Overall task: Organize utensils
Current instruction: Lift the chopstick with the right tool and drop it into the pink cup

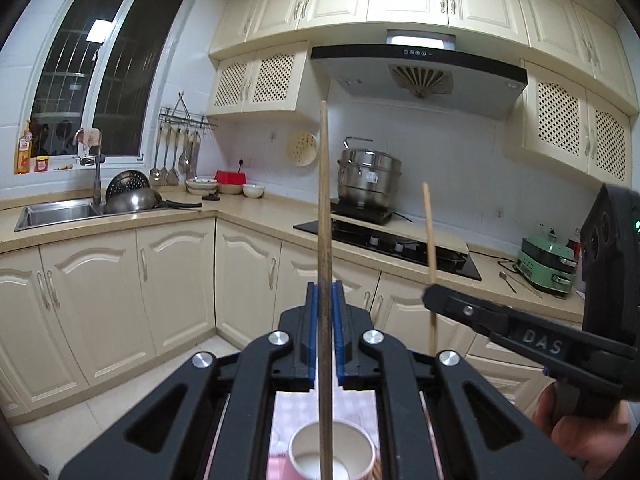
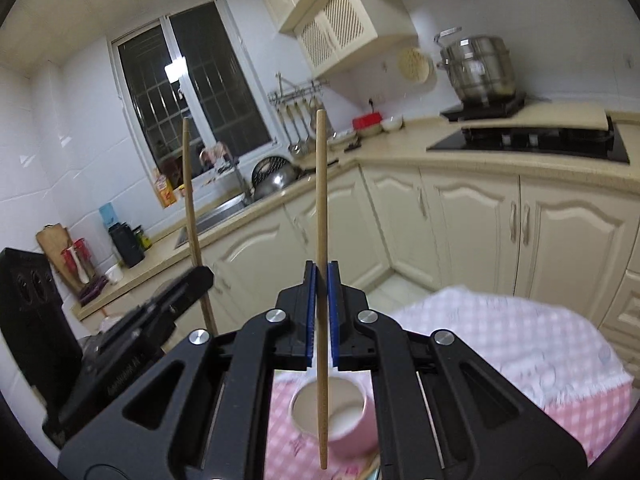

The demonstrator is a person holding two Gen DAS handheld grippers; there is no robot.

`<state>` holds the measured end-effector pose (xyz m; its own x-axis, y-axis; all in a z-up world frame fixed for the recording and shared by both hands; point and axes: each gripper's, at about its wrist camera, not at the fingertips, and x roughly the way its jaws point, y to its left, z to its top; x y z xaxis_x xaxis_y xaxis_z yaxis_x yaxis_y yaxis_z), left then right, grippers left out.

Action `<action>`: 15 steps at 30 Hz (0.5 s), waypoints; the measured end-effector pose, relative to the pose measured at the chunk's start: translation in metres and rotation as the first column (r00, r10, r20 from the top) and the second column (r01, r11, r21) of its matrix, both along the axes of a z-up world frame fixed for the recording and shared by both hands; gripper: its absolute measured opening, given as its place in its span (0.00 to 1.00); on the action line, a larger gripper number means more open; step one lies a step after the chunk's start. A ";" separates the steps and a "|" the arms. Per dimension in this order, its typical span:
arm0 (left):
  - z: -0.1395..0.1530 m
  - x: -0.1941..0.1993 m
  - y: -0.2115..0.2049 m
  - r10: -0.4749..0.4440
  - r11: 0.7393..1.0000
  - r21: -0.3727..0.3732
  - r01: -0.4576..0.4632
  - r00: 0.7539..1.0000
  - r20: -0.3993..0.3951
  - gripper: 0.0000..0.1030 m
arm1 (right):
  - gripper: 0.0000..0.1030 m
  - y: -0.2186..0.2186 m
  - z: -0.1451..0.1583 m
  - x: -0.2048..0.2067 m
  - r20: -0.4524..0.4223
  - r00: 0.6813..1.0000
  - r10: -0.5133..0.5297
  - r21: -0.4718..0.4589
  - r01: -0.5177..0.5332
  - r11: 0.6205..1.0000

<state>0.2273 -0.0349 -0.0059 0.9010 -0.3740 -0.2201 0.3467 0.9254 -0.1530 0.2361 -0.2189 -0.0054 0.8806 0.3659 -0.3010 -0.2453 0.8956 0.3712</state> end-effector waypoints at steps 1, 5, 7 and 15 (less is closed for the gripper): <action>-0.002 0.002 -0.002 0.001 1.000 0.001 -0.002 1.000 0.004 0.06 | 0.06 0.001 -0.002 0.005 0.005 1.000 -0.005 0.001 0.005 1.000; -0.020 0.018 -0.010 0.008 1.000 0.006 -0.008 1.000 -0.001 0.06 | 0.06 0.007 -0.011 0.021 0.001 1.000 -0.012 -0.004 0.012 1.000; -0.029 0.024 -0.010 0.010 1.000 -0.001 -0.010 1.000 -0.013 0.06 | 0.06 0.010 -0.017 0.026 -0.003 1.000 -0.013 -0.013 0.013 1.000; -0.058 0.040 -0.004 0.021 1.000 -0.003 -0.021 0.998 -0.067 0.07 | 0.06 0.015 -0.037 0.041 -0.050 0.999 -0.002 -0.033 0.000 0.999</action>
